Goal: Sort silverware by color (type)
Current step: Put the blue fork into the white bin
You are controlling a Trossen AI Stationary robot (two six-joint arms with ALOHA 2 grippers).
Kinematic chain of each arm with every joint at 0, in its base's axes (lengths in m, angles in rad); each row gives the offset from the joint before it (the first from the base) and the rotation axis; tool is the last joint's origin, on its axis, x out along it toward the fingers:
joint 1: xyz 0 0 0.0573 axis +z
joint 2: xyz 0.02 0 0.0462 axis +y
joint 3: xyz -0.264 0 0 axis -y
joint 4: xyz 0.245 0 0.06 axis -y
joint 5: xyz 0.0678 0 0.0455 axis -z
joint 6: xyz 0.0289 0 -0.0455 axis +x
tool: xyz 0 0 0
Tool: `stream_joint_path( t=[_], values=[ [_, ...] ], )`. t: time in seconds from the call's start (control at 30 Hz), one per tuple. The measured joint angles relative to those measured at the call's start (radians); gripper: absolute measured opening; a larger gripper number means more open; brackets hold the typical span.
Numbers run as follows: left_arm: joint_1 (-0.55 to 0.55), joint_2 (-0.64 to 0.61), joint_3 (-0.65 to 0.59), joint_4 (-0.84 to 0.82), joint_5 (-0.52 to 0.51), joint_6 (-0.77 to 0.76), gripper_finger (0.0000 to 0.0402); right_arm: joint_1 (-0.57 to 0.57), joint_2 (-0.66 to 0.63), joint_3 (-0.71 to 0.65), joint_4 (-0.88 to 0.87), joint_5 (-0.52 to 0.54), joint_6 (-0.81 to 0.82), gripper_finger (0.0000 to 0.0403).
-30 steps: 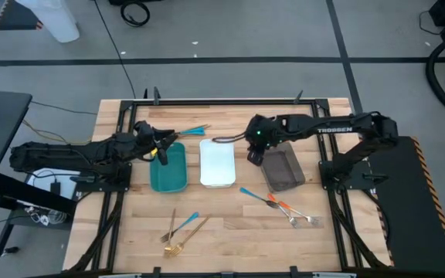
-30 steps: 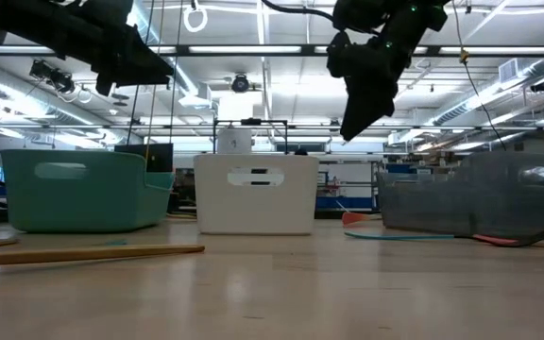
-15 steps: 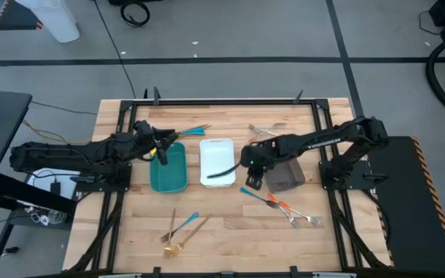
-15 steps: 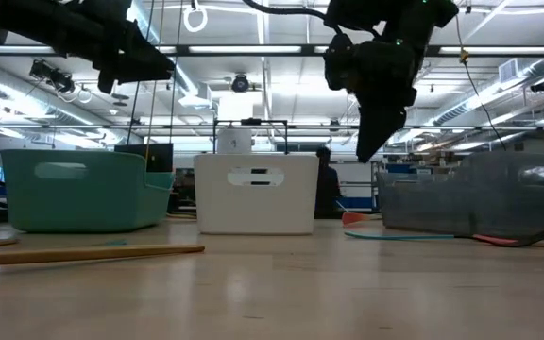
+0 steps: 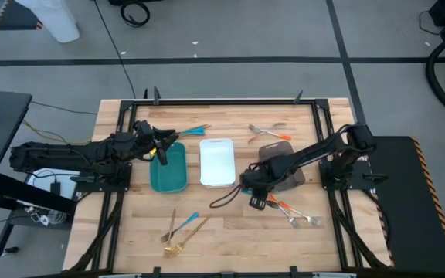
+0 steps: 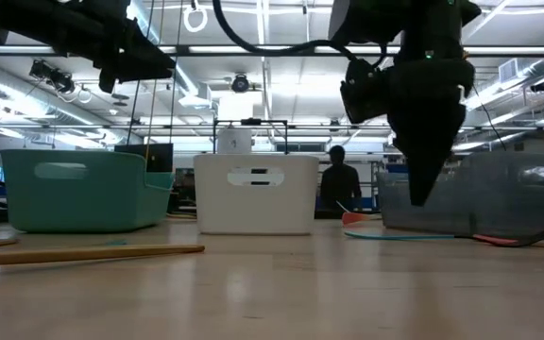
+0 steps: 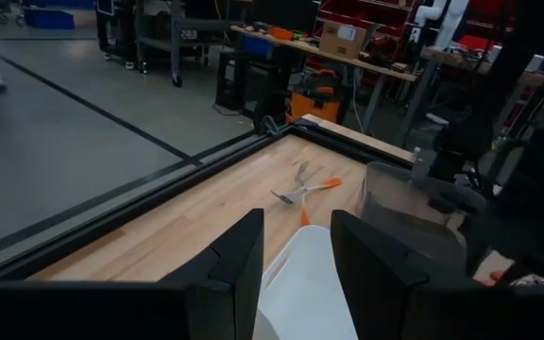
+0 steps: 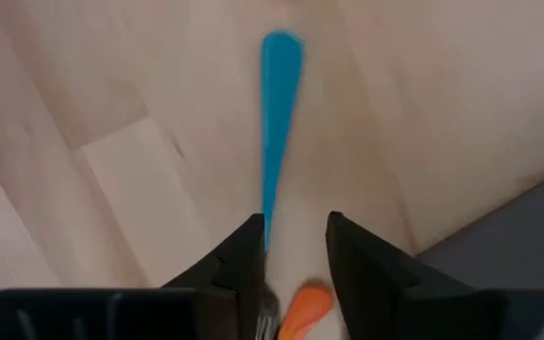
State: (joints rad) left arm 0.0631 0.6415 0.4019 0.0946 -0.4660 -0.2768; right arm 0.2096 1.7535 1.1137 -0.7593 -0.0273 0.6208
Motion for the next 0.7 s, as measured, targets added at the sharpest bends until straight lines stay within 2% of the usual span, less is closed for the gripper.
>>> stream_joint_path(
  t=[0.27, 0.7],
  values=[
    [0.0, 0.0, 0.0, 0.012, 0.0, 0.028, 0.0134, 0.044, 0.074, 0.0, -0.002, -0.009, 0.011, 0.0112],
    [0.0, 0.0, -0.001, 0.015, 0.0, 0.037, 0.0134, 0.071, 0.094, -0.001, -0.01, -0.021, 0.029, 0.008]
  ],
)
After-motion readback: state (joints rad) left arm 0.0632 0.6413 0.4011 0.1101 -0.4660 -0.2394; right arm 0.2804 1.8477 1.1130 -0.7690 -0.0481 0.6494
